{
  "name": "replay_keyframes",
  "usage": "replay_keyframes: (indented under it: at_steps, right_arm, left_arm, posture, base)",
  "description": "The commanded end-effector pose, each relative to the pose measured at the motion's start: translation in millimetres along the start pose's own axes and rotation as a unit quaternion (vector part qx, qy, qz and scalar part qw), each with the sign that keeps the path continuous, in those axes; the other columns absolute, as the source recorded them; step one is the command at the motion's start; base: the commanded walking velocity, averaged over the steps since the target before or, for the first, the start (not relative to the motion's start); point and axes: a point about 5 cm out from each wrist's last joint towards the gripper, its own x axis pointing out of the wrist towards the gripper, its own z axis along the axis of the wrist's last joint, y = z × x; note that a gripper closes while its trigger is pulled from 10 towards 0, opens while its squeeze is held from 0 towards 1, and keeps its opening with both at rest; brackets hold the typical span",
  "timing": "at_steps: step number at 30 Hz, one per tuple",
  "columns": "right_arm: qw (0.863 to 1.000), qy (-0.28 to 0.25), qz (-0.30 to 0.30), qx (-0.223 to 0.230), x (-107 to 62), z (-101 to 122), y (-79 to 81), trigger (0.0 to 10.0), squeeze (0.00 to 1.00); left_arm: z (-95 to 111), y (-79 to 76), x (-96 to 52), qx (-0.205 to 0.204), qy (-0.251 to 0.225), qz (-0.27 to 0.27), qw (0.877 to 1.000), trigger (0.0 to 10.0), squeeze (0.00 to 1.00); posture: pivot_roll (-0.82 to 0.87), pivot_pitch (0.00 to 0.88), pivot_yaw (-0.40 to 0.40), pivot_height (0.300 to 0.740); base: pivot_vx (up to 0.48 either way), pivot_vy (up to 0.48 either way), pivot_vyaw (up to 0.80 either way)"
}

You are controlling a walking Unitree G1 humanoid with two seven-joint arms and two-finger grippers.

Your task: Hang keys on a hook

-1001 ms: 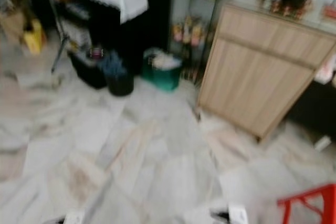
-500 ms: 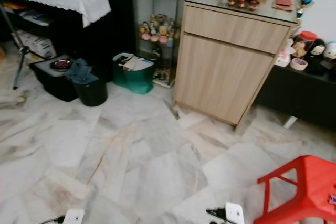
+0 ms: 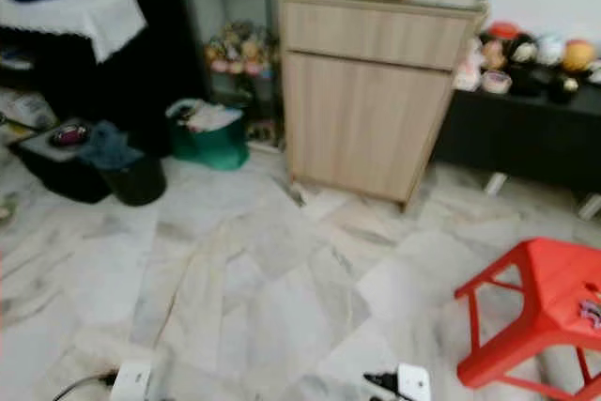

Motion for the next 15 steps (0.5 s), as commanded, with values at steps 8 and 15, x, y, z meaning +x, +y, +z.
replay_keyframes:
  at_steps: [8, 15]
  right_arm:
    - [1.000, 0.002, -0.005, 0.005, -0.8, -4.6, 0.1, 10.0, 0.00]
    - [1.000, -0.010, -0.017, 0.012, -1.2, -3.0, -2.3, 10.0, 0.00]
  left_arm:
    - [-4.0, 8.9, -1.7, 0.005, 0.016, 0.007, 1.000, 10.0, 0.00]
    - [-5.7, 6.2, -1.8, 0.013, 0.016, 0.004, 1.000, 10.0, 0.00]
  posture:
    - [0.09, 0.000, 0.014, 0.740]
    - [0.08, 0.000, 0.011, 0.740]
  base:
    - [0.000, 0.000, -0.67]
    - [0.000, -0.089, -0.17]
